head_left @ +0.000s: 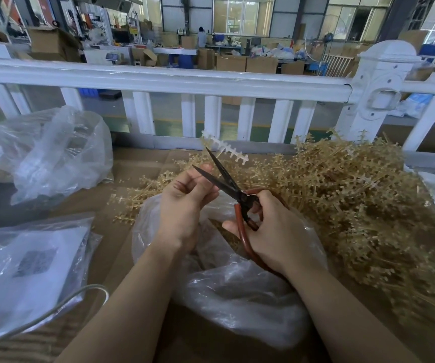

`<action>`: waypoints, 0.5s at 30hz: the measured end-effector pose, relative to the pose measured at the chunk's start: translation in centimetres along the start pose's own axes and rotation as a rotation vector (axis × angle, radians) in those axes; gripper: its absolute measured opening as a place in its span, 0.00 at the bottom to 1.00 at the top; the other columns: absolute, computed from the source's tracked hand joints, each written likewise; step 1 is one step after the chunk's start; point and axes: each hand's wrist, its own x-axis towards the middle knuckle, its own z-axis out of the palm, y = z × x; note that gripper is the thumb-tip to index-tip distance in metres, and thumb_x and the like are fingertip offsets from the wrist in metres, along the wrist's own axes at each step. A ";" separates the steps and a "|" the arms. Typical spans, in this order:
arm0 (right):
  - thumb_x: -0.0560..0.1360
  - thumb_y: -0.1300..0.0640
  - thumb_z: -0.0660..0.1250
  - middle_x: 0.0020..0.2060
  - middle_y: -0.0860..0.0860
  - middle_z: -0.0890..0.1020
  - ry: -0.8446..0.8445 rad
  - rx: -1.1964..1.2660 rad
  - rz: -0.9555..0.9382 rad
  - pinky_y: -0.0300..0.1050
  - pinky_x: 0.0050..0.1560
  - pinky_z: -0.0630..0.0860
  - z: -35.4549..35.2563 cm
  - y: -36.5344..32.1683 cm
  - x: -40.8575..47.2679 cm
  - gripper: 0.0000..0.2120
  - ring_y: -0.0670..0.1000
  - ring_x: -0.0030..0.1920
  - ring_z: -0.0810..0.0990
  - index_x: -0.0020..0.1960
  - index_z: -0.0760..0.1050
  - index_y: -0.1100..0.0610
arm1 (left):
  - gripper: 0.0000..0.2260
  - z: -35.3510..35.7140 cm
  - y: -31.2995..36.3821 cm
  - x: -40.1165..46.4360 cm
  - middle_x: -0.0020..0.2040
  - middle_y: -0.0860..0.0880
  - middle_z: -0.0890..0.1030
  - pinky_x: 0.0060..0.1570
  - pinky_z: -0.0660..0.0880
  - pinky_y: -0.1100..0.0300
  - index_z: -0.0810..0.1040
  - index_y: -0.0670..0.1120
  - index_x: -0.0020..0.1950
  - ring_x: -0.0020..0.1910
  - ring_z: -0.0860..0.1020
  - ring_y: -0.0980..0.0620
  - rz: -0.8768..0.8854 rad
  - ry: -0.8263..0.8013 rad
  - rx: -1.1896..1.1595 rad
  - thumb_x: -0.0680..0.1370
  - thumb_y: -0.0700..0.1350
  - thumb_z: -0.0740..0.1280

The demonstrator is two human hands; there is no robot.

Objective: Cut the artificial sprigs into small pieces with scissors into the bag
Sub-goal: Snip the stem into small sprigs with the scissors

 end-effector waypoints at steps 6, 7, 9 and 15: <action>0.66 0.22 0.64 0.44 0.40 0.76 -0.029 -0.014 0.034 0.40 0.39 0.73 -0.6 -0.4 -0.2 0.30 0.45 0.45 0.78 0.50 0.68 0.46 | 0.06 -0.4 -0.1 0.0 0.48 0.42 0.82 0.51 0.78 0.56 0.77 0.37 0.54 0.48 0.80 0.47 0.058 -0.102 0.027 0.79 0.32 0.64; 0.66 0.22 0.64 0.44 0.40 0.76 -0.031 -0.006 0.038 0.40 0.39 0.74 -0.6 -0.4 -0.2 0.30 0.44 0.44 0.78 0.50 0.67 0.46 | 0.06 -0.3 -0.1 0.1 0.49 0.42 0.82 0.51 0.78 0.57 0.76 0.36 0.55 0.48 0.80 0.48 0.068 -0.111 0.035 0.79 0.31 0.64; 0.65 0.22 0.64 0.43 0.39 0.76 -0.041 -0.001 0.041 0.36 0.36 0.70 -0.7 -0.4 -0.2 0.29 0.40 0.43 0.76 0.49 0.67 0.45 | 0.08 -0.3 -0.1 0.1 0.50 0.41 0.82 0.51 0.78 0.57 0.75 0.33 0.57 0.48 0.81 0.47 0.083 -0.121 0.057 0.79 0.31 0.64; 0.58 0.13 0.54 0.40 0.38 0.77 -0.038 0.058 0.053 0.38 0.35 0.72 -0.6 -0.3 -0.3 0.36 0.38 0.41 0.78 0.46 0.66 0.43 | 0.08 -0.3 0.0 0.1 0.50 0.38 0.81 0.50 0.77 0.59 0.75 0.32 0.58 0.48 0.80 0.47 0.090 -0.121 0.073 0.79 0.30 0.63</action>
